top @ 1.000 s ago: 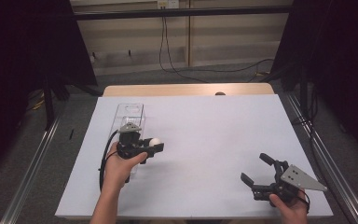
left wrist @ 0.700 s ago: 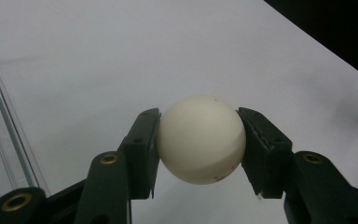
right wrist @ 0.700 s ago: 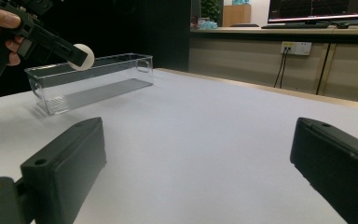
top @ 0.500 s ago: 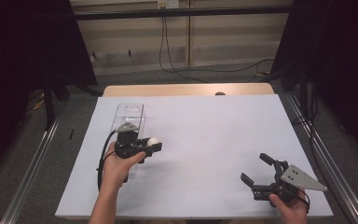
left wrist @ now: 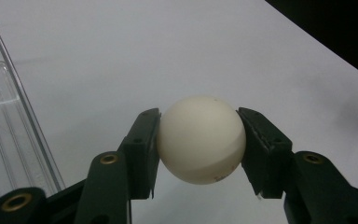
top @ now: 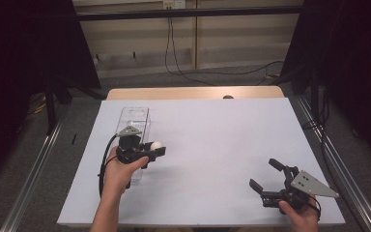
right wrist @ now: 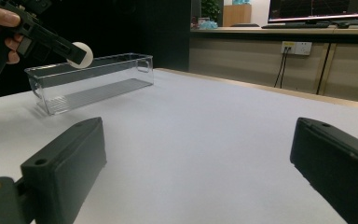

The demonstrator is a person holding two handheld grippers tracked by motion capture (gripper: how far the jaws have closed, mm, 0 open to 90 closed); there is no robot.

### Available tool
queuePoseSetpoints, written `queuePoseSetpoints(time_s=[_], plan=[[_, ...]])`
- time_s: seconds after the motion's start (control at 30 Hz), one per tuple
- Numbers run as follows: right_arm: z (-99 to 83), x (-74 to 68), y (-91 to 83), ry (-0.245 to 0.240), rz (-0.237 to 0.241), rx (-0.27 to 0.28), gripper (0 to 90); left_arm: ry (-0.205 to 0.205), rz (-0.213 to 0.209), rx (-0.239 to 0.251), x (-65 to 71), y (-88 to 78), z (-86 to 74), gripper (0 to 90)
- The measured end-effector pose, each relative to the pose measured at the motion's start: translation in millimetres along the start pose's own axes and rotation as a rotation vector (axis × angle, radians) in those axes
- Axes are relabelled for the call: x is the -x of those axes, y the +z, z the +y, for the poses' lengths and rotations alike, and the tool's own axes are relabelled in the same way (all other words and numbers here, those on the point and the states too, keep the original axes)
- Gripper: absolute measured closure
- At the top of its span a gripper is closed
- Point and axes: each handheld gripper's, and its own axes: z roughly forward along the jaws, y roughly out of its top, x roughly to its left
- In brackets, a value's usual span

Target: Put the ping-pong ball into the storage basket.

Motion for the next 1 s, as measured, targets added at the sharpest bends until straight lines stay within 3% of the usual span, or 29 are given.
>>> queuePoseSetpoints(time_s=[1.0], plan=[[0.0,0.4,0.3,-0.005,-0.004,-0.005,3.1,-0.017,0.03,0.03,-12.1,-16.9,0.8,51.0]])
